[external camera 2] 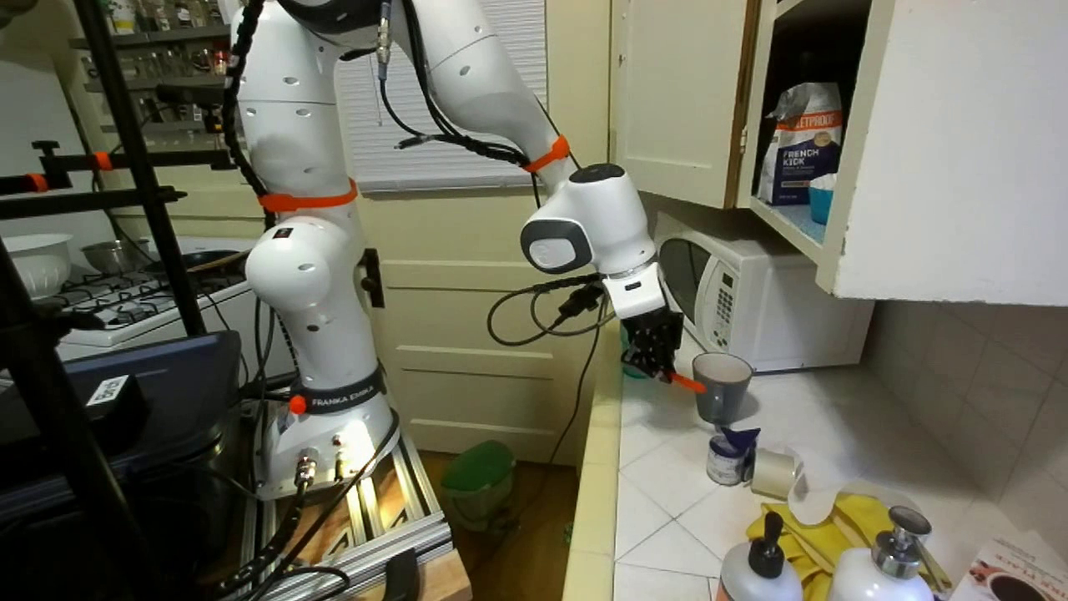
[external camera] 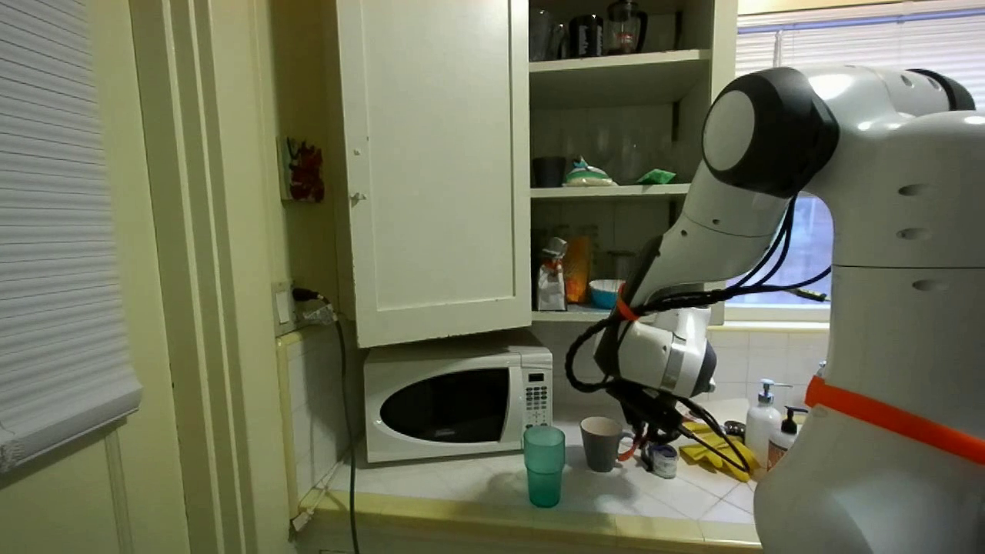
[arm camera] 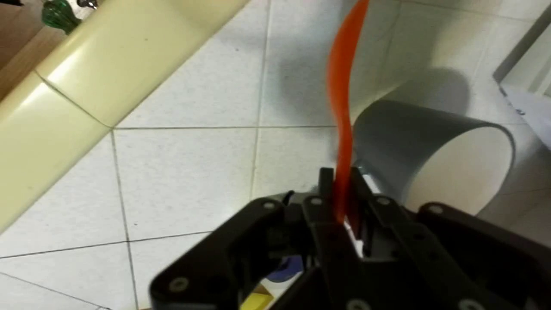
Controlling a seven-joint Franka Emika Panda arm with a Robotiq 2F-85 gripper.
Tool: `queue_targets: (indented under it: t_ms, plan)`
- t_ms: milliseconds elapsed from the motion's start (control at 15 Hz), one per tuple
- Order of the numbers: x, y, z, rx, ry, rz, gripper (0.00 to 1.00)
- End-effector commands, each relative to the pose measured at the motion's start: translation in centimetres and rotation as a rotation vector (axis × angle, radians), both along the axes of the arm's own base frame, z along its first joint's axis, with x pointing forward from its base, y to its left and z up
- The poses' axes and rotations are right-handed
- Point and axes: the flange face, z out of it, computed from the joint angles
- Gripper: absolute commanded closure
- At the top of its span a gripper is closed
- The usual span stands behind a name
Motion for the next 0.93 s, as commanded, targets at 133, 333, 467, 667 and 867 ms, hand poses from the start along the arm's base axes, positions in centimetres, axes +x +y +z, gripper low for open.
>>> queue_targets:
  t_ms: [133, 333, 467, 667, 867]
  plan:
    - [-2.9, -2.7, -2.4, 0.053, 0.024, -0.147, 0.97]
    - [-3.6, -4.3, -3.8, 0.059, 0.041, -0.199, 0.97]
    - [-3.7, -5.0, -4.8, 0.063, 0.055, -0.214, 0.97]
    - [-3.9, -5.8, -6.4, 0.067, 0.084, -0.224, 0.64]
    - [-3.8, -6.4, -7.1, 0.085, 0.098, -0.232, 0.50]
